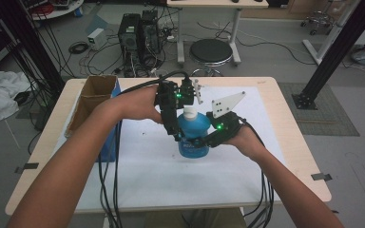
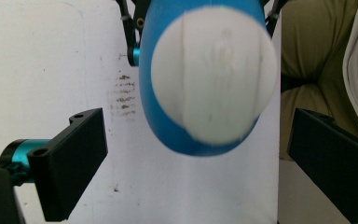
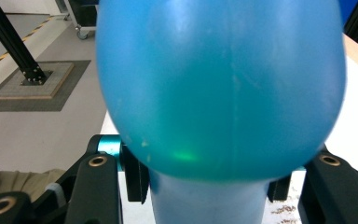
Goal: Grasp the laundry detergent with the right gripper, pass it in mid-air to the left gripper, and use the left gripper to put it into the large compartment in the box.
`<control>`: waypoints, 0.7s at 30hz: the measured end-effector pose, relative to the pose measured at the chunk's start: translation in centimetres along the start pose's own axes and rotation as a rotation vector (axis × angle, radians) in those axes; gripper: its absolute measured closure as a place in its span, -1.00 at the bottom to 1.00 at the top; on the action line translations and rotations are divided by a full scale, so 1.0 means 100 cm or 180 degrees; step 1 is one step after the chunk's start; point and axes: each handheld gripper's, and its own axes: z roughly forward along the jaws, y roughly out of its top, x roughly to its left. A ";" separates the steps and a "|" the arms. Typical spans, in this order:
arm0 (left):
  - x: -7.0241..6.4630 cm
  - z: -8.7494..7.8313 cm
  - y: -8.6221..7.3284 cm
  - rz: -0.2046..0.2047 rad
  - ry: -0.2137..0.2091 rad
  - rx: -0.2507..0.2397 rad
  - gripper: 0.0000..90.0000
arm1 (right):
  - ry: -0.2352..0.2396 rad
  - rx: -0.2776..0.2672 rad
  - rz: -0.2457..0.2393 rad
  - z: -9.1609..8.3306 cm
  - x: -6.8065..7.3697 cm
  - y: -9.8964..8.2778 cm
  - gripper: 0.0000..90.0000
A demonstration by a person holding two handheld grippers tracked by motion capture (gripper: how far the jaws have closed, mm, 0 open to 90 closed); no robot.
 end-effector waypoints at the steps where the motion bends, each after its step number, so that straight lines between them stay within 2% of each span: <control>1: 0.000 0.001 0.002 0.0009 -0.0005 0.0012 -0.89 | -0.0008 -0.0001 -0.0004 0.001 0.000 0.000 0.00; 10: 0.003 0.010 0.014 0.0068 -0.0039 0.0105 -0.89 | -0.0004 0.0020 -0.0006 0.002 0.001 0.003 0.00; 21: 0.005 0.018 0.019 0.0090 -0.0041 0.0144 -0.89 | -0.0013 0.0017 0.0009 0.003 -0.001 0.004 0.00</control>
